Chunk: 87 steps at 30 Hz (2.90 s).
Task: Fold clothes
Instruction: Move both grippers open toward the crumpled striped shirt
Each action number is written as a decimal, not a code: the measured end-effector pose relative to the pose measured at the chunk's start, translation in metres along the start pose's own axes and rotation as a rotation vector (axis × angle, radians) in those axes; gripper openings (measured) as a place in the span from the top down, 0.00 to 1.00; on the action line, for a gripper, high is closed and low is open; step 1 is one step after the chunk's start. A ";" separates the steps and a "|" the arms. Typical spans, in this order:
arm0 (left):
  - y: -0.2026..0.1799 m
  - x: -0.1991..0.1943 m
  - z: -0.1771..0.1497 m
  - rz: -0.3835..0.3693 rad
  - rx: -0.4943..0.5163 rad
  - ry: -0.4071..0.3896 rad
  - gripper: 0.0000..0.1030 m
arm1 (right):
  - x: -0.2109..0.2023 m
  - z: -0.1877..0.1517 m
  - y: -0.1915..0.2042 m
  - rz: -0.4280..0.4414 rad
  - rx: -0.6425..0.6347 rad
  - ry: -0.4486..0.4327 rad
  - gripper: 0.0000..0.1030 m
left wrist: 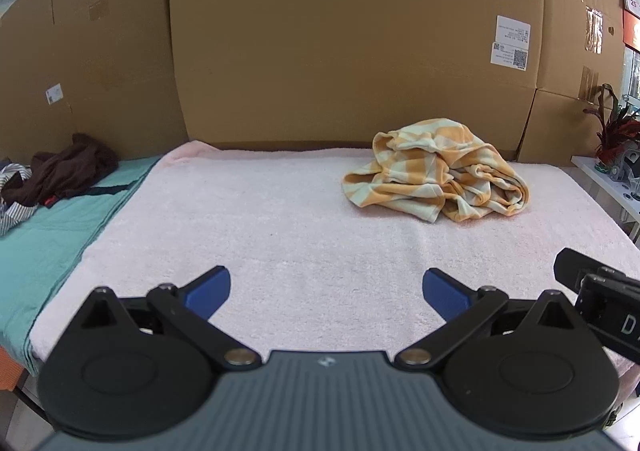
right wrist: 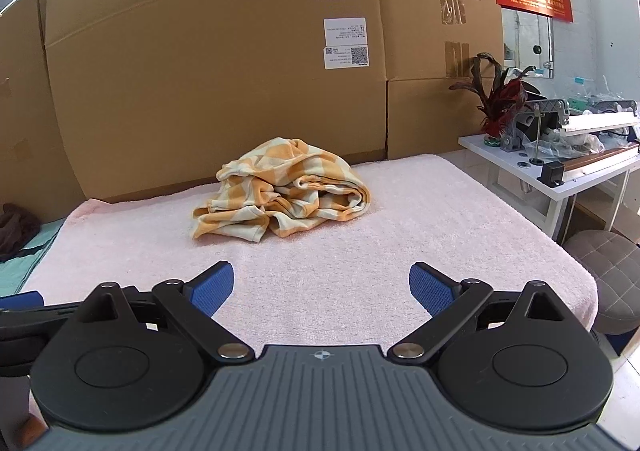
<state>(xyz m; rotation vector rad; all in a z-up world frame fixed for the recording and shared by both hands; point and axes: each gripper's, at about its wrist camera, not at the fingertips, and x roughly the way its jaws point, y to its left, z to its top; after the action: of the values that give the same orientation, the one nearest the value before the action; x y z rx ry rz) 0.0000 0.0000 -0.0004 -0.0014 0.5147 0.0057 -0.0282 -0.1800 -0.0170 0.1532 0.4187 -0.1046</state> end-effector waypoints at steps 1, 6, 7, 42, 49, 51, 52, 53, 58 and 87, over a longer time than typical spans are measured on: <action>0.000 0.001 -0.001 0.000 0.002 0.004 0.01 | 0.000 -0.003 -0.003 -0.005 -0.001 0.000 0.06; 0.000 0.003 -0.006 -0.002 0.010 0.024 0.01 | -0.004 0.001 0.001 -0.029 -0.012 0.008 0.05; -0.002 0.004 -0.006 0.001 0.014 0.029 0.01 | -0.004 0.003 0.003 -0.035 -0.007 0.017 0.05; -0.018 0.021 -0.013 0.033 0.099 0.054 0.01 | 0.010 0.000 0.003 -0.007 0.016 0.042 0.05; -0.026 0.037 -0.017 0.013 0.090 0.082 0.00 | 0.026 -0.005 0.003 -0.014 0.025 0.056 0.05; -0.021 0.046 -0.016 0.033 0.061 0.097 0.00 | 0.031 -0.005 0.001 -0.019 0.035 0.059 0.05; -0.019 0.049 -0.016 0.049 0.056 0.097 0.00 | 0.033 -0.005 0.000 -0.023 0.038 0.057 0.05; -0.018 0.053 -0.016 0.060 0.054 0.096 0.00 | 0.036 -0.005 -0.001 -0.029 0.039 0.056 0.05; -0.010 0.066 -0.013 0.052 0.042 0.118 0.01 | 0.050 -0.008 -0.003 -0.038 0.035 0.082 0.05; 0.013 0.121 -0.011 0.053 -0.018 0.203 0.01 | 0.100 -0.016 0.026 -0.030 -0.031 0.170 0.06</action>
<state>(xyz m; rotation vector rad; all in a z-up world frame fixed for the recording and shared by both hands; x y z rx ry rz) 0.0997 0.0132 -0.0701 -0.0057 0.7180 0.0630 0.0596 -0.1584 -0.0698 0.1255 0.5921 -0.1153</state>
